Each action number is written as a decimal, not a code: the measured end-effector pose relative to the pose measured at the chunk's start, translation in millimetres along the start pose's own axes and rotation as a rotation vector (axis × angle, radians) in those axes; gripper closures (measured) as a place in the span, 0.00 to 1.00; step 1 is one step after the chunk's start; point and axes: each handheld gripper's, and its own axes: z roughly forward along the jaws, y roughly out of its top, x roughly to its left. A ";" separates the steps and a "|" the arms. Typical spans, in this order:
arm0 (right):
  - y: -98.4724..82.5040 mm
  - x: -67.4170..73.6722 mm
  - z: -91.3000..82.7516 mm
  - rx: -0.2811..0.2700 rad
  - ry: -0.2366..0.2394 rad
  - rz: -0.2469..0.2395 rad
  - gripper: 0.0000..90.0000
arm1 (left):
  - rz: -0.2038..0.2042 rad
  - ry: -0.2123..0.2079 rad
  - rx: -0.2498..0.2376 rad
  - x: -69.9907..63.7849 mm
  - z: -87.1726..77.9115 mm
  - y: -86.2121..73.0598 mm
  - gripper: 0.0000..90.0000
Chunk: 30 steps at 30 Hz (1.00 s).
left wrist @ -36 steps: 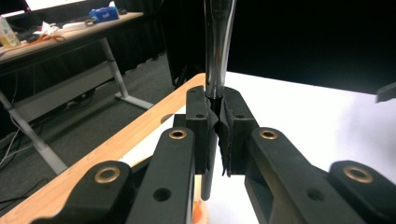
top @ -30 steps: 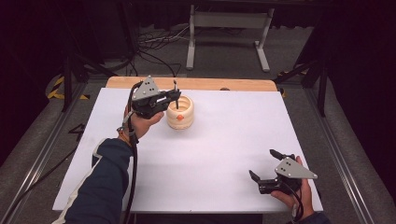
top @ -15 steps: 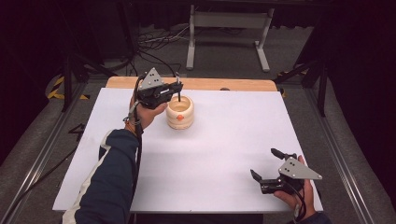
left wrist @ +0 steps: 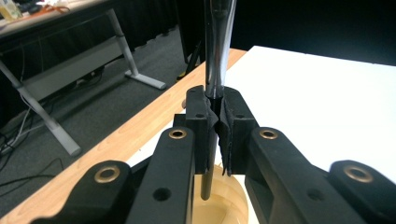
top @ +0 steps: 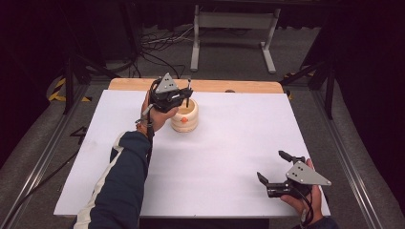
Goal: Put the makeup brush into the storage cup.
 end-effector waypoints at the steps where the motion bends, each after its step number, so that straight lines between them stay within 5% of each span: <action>1: 0.1 -0.1 -0.1 -0.001 0.004 -0.002 0.02 | 0.003 0.004 0.007 0.1 1.0 -1.1 0.93; 18: 1.2 0.3 0.0 -0.003 0.013 0.012 0.02 | -0.054 0.017 0.054 4.0 10.8 -35.6 0.93; 30: 0.6 0.8 1.6 0.009 0.014 0.006 0.02 | -0.088 0.030 0.025 3.3 5.0 -51.8 0.93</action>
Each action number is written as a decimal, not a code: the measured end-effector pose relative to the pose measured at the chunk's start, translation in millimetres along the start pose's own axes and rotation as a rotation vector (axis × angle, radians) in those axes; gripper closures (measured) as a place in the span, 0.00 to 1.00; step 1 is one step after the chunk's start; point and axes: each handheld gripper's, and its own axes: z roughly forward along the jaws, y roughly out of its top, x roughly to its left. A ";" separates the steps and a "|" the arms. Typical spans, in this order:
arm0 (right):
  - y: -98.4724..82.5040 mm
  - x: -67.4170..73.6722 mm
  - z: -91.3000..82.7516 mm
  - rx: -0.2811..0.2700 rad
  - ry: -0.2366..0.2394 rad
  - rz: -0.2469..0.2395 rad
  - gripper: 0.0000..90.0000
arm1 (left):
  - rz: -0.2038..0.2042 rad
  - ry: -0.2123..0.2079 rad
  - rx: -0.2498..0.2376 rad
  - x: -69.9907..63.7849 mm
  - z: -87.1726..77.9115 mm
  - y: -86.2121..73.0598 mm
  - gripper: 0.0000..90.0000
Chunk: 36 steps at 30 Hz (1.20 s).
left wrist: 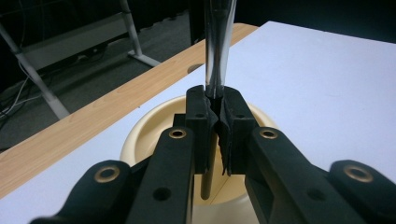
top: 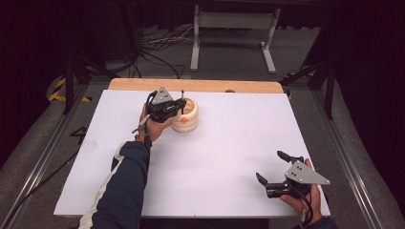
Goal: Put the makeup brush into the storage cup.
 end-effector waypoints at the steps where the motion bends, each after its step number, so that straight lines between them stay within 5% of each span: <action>1: -0.1 0.3 0.1 0.003 0.000 0.003 0.02 | 0.000 0.004 -0.001 -0.1 -0.4 -0.5 0.93; 24: -0.2 1.7 0.8 0.011 0.003 -0.006 0.02 | -0.004 0.028 0.014 0.9 -0.8 -1.7 0.91; 36: 0.1 3.6 2.0 0.022 0.006 -0.017 0.02 | 0.005 0.058 -0.007 0.7 -12.1 3.9 0.72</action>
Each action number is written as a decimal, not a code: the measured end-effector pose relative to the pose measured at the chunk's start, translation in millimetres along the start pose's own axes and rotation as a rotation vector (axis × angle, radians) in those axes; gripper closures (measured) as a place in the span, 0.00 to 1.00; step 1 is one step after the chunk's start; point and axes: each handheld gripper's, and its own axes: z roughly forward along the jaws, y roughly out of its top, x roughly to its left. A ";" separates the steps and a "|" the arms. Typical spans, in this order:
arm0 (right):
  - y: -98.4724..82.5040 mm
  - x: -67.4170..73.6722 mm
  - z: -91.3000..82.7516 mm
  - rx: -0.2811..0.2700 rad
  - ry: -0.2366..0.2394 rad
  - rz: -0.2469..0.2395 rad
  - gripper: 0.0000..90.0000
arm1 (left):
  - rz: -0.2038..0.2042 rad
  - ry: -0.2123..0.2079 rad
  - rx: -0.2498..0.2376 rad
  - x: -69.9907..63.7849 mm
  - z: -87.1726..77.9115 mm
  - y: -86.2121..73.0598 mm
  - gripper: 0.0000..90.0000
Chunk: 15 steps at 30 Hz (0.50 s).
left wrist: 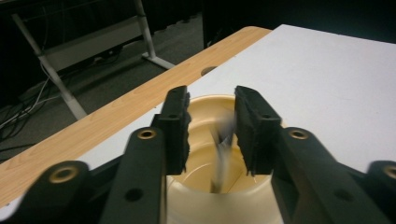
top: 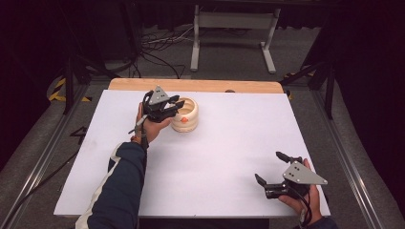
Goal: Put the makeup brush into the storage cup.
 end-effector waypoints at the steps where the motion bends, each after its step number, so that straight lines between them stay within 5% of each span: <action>1: 0.0 0.0 0.3 0.000 0.002 0.000 0.02 | -0.002 -0.001 0.002 -0.2 -1.1 0.2 0.71; 11: -0.9 0.0 1.4 0.007 0.000 -0.002 0.02 | -0.011 0.027 -0.018 4.5 -15.3 2.1 0.53; 15: -0.9 0.4 1.5 0.009 0.000 -0.003 0.02 | -0.001 0.056 0.013 4.4 -16.2 2.1 0.40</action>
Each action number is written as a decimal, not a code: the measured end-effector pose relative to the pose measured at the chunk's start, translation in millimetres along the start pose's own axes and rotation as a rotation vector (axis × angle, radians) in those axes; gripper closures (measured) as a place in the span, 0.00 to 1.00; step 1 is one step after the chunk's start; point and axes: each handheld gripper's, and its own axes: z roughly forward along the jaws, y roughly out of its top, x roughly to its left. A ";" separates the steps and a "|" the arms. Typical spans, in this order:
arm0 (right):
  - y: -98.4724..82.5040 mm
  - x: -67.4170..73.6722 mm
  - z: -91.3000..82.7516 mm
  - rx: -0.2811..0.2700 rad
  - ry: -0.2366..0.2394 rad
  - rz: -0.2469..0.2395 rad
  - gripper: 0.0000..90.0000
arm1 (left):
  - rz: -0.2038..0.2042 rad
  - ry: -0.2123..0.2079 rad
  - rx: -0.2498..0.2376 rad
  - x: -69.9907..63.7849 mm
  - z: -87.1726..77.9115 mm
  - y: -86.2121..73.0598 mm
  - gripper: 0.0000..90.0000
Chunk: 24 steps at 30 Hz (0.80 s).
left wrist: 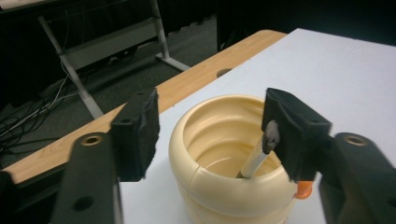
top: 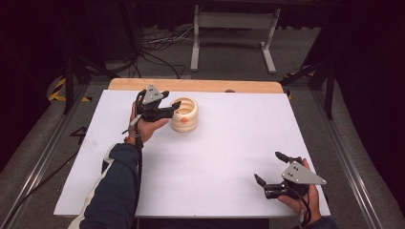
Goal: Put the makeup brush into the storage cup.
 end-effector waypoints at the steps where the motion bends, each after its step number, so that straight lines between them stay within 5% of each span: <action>1: 0.0 0.0 0.0 0.001 -0.001 -0.002 0.02 | 0.009 0.011 0.008 -0.2 -0.2 0.3 0.38; 10: -0.5 0.2 1.1 0.004 -0.001 -0.003 0.02 | -0.001 0.044 0.018 0.5 -4.5 1.6 0.08; 16: -0.9 -0.4 1.4 0.004 -0.002 0.003 0.02 | 0.008 0.060 -0.004 0.4 -9.6 1.8 0.03; 24: -0.9 0.1 1.6 0.006 0.001 -0.002 0.02 | 0.057 0.024 -0.024 -3.6 -17.9 2.1 0.02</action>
